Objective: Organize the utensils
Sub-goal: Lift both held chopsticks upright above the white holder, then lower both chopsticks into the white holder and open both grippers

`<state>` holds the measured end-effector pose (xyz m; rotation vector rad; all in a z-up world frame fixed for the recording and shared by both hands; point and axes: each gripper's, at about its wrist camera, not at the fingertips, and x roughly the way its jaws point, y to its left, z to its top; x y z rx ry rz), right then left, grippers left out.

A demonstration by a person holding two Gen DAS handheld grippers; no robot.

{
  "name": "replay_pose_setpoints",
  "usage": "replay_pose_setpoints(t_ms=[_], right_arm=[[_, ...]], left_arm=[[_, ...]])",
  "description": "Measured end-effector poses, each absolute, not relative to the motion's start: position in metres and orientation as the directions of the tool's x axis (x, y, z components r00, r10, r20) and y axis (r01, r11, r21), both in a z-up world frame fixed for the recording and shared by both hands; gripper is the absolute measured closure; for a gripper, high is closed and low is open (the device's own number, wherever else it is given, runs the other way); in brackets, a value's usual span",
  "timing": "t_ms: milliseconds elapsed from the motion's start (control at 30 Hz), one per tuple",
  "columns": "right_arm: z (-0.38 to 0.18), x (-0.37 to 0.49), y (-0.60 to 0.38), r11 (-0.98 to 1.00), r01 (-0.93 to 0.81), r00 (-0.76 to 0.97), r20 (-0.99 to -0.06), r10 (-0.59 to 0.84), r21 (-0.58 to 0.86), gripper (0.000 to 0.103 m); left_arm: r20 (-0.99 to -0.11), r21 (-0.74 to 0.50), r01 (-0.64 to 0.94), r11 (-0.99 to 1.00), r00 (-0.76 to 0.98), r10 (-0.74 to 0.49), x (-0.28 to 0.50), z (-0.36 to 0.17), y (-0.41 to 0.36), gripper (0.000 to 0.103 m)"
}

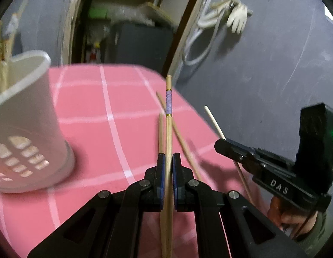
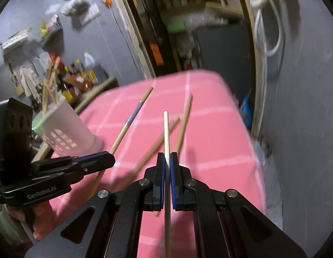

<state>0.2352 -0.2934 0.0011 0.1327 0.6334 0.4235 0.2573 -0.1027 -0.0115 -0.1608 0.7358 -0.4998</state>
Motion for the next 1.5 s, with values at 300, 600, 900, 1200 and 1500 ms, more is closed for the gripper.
replay_pose_setpoints(t_ms=[300,600,900,1200,1500], right_arm=[[0.043,0.199,-0.263,0.905,-0.399,0.867,-0.258,0.425,0.151,0.1],[0.084,0.19,-0.231,0.874,-0.464,0.883,-0.005,0.47,0.146,0.1],[0.113,0.212,-0.186,0.821,-0.544,0.839,0.131,0.528,0.176,0.1],[0.119,0.238,-0.139,0.767,-0.6,0.799,0.222,0.559,0.226,0.1],[0.091,0.248,-0.114,0.801,-0.565,0.82,0.241,0.519,0.199,0.1]], left_arm=[[-0.382,-0.263,0.374,0.889,0.806,-0.452,0.218,0.034,-0.084,0.099],[-0.158,-0.173,0.345,0.923,0.915,-0.371,0.19,0.082,-0.057,0.099],[-0.019,-0.147,0.259,0.955,0.964,-0.264,0.185,0.112,-0.002,0.099],[0.03,-0.262,0.168,0.95,0.986,-0.166,0.205,0.122,0.082,0.099],[0.055,-0.34,0.071,0.938,0.997,-0.055,0.218,0.096,0.134,0.099]])
